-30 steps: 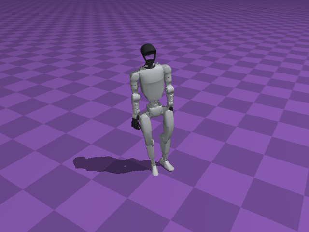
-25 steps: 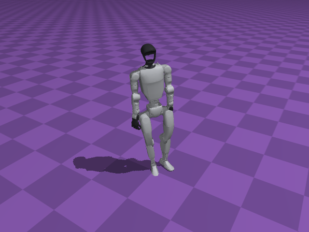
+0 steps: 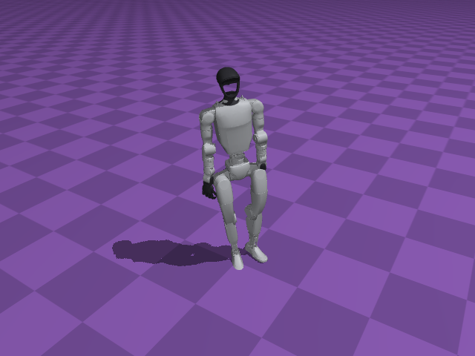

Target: Upper body actions

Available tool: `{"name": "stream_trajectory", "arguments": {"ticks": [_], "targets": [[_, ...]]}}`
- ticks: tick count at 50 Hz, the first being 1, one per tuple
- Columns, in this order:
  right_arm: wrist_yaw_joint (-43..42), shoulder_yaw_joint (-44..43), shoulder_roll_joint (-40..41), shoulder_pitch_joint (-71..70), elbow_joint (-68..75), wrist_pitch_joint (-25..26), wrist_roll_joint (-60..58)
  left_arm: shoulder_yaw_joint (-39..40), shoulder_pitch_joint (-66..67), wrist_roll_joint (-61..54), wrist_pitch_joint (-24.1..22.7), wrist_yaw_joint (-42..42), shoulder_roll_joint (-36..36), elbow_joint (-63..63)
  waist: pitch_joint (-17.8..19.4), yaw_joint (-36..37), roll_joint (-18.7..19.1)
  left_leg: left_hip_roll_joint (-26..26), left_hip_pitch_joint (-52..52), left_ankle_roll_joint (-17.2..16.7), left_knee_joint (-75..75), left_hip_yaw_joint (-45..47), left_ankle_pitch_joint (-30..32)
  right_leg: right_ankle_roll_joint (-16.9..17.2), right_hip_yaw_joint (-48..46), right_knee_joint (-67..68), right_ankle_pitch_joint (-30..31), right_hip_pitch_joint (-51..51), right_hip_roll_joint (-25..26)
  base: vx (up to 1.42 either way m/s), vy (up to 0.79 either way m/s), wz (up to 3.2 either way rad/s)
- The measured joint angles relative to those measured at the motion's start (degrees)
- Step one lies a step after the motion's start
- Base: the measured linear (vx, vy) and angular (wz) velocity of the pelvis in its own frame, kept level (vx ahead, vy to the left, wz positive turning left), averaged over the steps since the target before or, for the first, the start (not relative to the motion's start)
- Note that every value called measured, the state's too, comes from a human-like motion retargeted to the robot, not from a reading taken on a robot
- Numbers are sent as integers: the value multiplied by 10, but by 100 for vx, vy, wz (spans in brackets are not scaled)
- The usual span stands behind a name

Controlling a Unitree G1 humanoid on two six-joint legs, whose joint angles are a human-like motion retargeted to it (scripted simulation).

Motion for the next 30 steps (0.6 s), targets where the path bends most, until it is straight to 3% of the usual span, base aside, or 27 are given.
{"name": "stream_trajectory", "arguments": {"ticks": [30], "targets": [[-1,1,0,0,0,-2,-5,-1,1,-1,0,-1,-1,0,0,0,1,0,-1,-1,1,-1,0,1,-1,0,-1,1,-2,0,0,0]]}}
